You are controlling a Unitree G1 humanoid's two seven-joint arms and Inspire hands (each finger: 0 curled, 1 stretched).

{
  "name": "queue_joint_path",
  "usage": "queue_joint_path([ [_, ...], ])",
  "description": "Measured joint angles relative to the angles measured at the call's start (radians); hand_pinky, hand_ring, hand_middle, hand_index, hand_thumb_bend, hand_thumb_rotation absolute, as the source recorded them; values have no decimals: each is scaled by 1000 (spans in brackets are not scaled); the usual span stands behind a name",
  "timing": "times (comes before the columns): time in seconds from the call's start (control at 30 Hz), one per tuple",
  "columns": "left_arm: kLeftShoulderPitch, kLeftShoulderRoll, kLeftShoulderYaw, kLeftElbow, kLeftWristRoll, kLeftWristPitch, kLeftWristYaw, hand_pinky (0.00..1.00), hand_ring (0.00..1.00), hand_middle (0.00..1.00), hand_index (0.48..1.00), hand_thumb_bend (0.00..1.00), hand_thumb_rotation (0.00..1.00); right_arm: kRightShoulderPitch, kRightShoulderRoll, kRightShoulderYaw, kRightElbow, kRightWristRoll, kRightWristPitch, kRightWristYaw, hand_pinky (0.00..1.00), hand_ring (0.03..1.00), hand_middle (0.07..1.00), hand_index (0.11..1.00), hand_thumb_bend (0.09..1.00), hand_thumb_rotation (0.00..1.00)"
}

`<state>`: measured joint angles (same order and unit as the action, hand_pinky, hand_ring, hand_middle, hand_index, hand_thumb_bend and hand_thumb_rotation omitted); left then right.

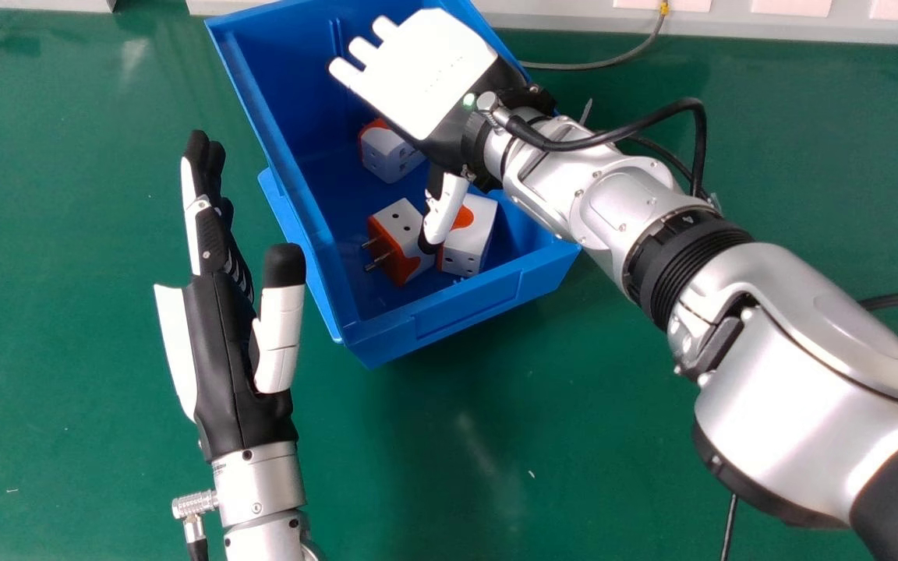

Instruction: Pick all objects and put in blue box

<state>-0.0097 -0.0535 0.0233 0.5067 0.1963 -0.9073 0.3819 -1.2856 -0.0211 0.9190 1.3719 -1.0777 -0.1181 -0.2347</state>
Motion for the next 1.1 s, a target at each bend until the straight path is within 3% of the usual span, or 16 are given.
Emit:
queue_joint_path([
  [0.27,-2,0,0,10,-3,0,-3,1000,994,974,963,958,946,-5,-11,13,0,-22,0,-4,1000,1000,1000,1000,1000,682],
  [0.43,-3,1,0,15,-21,-1,-14,1000,996,975,964,960,945,-22,-26,13,-9,-22,-1,-24,1000,1000,1000,1000,1000,686],
  [0.6,-6,1,0,25,-23,-1,-31,1000,998,975,964,956,946,-29,-78,-11,-60,-15,-31,-85,1000,1000,1000,1000,1000,709],
  [0.77,-14,2,1,34,-41,-4,-49,1000,999,975,963,956,947,47,-223,-146,-281,99,-189,-223,1000,1000,1000,1000,1000,682],
  [0.97,-15,3,5,39,-43,-4,-61,1000,1000,978,962,954,948,363,-364,-303,-730,184,-284,-281,1000,1000,1000,1000,1000,745],
  [1.1,-18,8,9,57,-64,-6,-87,1000,1000,979,963,955,946,659,-392,-436,-989,259,-327,-348,1000,1000,1000,1000,1000,735],
])
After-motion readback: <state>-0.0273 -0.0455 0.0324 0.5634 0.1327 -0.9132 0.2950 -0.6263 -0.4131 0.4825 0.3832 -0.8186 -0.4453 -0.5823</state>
